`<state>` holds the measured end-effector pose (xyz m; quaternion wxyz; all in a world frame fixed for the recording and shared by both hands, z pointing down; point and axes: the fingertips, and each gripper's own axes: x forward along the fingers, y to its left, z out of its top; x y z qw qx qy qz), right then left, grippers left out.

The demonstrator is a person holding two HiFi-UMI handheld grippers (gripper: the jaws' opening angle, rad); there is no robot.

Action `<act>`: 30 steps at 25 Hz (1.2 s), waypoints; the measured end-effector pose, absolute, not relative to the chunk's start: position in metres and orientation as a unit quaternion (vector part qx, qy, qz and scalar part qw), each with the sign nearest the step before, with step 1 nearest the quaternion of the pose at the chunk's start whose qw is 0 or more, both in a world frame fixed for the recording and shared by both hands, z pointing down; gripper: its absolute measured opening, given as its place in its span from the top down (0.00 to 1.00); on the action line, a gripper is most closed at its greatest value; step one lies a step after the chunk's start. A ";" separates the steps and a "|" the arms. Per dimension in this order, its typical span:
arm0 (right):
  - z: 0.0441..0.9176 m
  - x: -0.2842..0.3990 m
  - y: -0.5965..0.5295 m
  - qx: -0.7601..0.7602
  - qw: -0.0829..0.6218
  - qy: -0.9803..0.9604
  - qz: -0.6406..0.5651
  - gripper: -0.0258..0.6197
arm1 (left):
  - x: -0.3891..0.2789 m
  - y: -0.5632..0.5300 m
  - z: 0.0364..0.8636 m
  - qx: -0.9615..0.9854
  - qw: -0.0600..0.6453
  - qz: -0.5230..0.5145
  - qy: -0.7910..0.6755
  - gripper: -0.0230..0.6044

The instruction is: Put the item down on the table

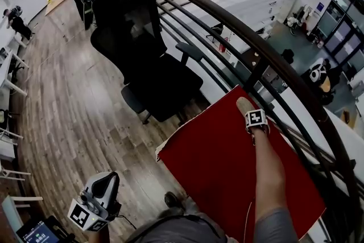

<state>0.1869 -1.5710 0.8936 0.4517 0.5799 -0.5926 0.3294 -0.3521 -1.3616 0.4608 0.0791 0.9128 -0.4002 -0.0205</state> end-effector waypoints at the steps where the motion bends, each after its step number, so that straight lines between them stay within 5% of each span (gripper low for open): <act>1: 0.892 0.188 -1.568 0.581 0.451 -0.591 0.332 0.52 | -0.352 -1.360 0.461 0.913 0.080 -0.019 -0.400 0.96; 10: 0.837 0.183 -1.548 0.609 0.405 -0.612 0.301 0.52 | -0.370 -1.334 0.451 0.918 0.062 -0.019 -0.392 0.96; 20: 0.715 0.139 -1.492 0.650 0.249 -0.666 0.269 0.53 | -0.405 -1.288 0.427 0.922 0.038 -0.056 -0.382 0.96; 30: 0.710 0.114 -1.386 0.654 0.225 -0.665 0.282 0.53 | -0.423 -1.248 0.398 0.922 0.028 -0.101 -0.373 0.96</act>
